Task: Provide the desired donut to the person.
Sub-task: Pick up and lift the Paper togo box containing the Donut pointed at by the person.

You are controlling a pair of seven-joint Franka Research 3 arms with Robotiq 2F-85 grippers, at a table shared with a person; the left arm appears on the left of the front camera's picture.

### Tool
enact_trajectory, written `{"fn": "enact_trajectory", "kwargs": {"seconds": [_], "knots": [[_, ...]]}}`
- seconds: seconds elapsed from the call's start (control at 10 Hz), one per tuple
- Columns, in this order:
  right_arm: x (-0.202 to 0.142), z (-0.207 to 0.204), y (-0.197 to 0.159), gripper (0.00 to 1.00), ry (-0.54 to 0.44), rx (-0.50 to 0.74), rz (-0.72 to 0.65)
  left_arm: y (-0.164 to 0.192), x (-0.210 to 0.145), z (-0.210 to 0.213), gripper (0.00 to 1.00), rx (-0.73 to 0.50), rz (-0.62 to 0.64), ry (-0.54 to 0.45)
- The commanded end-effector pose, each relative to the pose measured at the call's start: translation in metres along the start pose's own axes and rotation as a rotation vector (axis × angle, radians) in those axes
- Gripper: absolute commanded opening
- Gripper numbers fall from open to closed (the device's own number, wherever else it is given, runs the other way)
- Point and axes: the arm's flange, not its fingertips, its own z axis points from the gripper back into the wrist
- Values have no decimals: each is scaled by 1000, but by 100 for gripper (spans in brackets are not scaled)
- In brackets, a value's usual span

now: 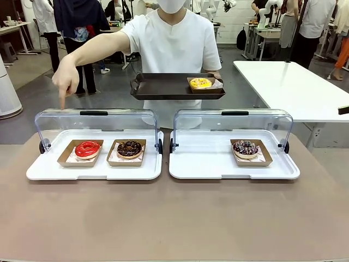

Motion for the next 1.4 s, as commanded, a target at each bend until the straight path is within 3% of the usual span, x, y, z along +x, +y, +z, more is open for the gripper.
{"fn": "enact_trajectory", "kwargs": {"seconds": [0.0,0.4,0.6,0.8,1.0,1.1,1.3], "knots": [[1,0,1,100,-4,3,-23,0,1,1,100,-8,-12,-23],[1,0,1,100,-4,3,-23,0,0,0,100,0,0,0],[1,0,1,100,-4,3,-23,-8,45,-18,100,52,-172,80],[1,0,1,100,-4,3,-23,-17,59,-73,100,215,-460,430],[1,0,1,100,-4,3,-23,-16,56,-136,100,241,-635,684],[1,0,1,100,-4,3,-23,-16,51,-165,100,216,-677,764],[1,0,1,100,-4,3,-23,-14,39,-205,100,204,-701,773]]}}
